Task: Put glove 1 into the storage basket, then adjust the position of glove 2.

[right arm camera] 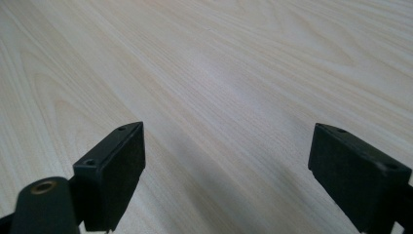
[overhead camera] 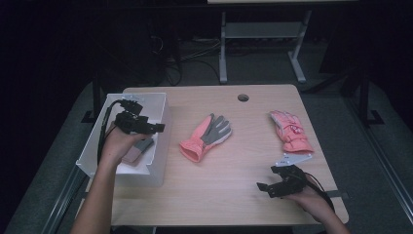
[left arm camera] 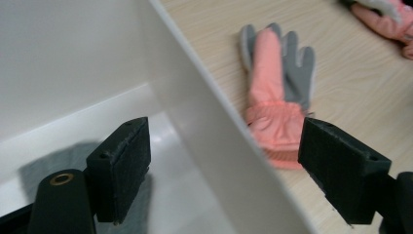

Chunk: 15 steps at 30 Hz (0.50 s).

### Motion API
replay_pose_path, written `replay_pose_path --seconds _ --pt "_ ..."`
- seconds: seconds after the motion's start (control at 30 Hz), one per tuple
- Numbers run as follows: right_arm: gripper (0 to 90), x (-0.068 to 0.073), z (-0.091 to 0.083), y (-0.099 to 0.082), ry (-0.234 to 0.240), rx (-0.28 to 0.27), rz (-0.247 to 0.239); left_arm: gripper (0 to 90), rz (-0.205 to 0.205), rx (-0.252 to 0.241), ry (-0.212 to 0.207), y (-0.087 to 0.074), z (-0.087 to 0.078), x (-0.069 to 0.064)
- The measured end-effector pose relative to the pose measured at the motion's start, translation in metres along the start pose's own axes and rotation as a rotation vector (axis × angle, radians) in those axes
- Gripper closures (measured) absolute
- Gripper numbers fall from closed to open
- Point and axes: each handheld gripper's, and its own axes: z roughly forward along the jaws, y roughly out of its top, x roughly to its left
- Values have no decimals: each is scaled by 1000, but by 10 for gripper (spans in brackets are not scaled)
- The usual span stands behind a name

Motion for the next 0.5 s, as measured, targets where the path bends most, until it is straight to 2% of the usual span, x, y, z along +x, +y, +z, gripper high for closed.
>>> replay_pose_path --seconds 0.07,0.1,0.13,0.2,0.27,0.3,0.37,0.4,0.43,0.5 --pt "133 0 0 0 0 0 -1 228 0 -6 -4 1 1 -2" --pt "133 0 0 0 1 -1 -2 237 7 -7 -25 5 5 -9" --pt "133 0 0 0 1 -1 -2 249 7 -7 -25 5 5 -9" --pt "133 0 -1 -1 2 -3 6 286 26 -11 -46 9 8 -20" --pt "133 0 -1 -1 1 -11 2 332 37 -14 -35 11 9 -24" --pt "133 0 -1 0 1 -11 1 385 38 -15 -64 13 10 -30" --pt "133 0 -1 0 1 -5 -2 439 58 -18 -67 17 13 -40" --pt "133 0 0 0 1 -4 -2 480 58 -18 -67 17 13 -40" --pt "133 0 0 0 2 -4 -2 511 69 -20 -80 21 16 -48" --pt "133 0 0 0 2 -3 -2 592 78 -20 -82 23 18 -51"
